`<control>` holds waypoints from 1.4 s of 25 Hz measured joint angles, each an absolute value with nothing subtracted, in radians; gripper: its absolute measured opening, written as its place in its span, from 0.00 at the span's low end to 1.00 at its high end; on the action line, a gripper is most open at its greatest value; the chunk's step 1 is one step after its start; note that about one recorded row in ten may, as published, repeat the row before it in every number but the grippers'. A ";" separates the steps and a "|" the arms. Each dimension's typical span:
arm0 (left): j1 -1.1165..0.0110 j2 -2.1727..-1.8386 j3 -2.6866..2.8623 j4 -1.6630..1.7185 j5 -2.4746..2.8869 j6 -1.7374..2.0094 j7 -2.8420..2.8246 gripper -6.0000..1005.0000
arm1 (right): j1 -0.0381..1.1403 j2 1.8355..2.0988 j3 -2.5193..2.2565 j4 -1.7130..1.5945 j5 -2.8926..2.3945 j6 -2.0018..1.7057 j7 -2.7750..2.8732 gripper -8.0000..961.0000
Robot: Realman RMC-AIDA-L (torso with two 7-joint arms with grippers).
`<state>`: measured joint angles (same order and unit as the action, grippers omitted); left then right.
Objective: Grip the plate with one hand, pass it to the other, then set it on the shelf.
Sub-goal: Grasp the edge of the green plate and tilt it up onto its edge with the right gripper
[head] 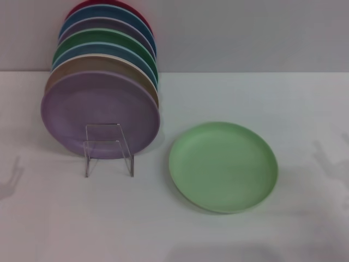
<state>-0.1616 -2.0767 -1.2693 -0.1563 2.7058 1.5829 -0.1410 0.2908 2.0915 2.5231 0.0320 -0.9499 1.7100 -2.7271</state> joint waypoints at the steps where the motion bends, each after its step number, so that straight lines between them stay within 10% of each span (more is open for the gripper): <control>1: -0.161 -2.077 -1.269 -0.158 2.706 1.583 -0.141 0.84 | 0.292 2.092 2.521 0.031 -0.950 1.714 -2.725 0.81; 22: -0.143 -2.077 -1.264 -0.152 2.705 1.603 -0.140 0.84 | 0.407 2.084 2.429 0.218 -0.988 1.619 -2.491 0.81; 35: -0.158 -2.077 -1.265 -0.153 2.704 1.599 -0.140 0.84 | 0.200 2.080 1.764 1.340 -1.478 0.742 -1.431 0.80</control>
<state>-0.1583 -2.0768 -1.2649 -0.1534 2.7043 1.5985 -0.1396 0.2000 2.0798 1.7638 1.3400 -1.4779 0.7421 -1.4309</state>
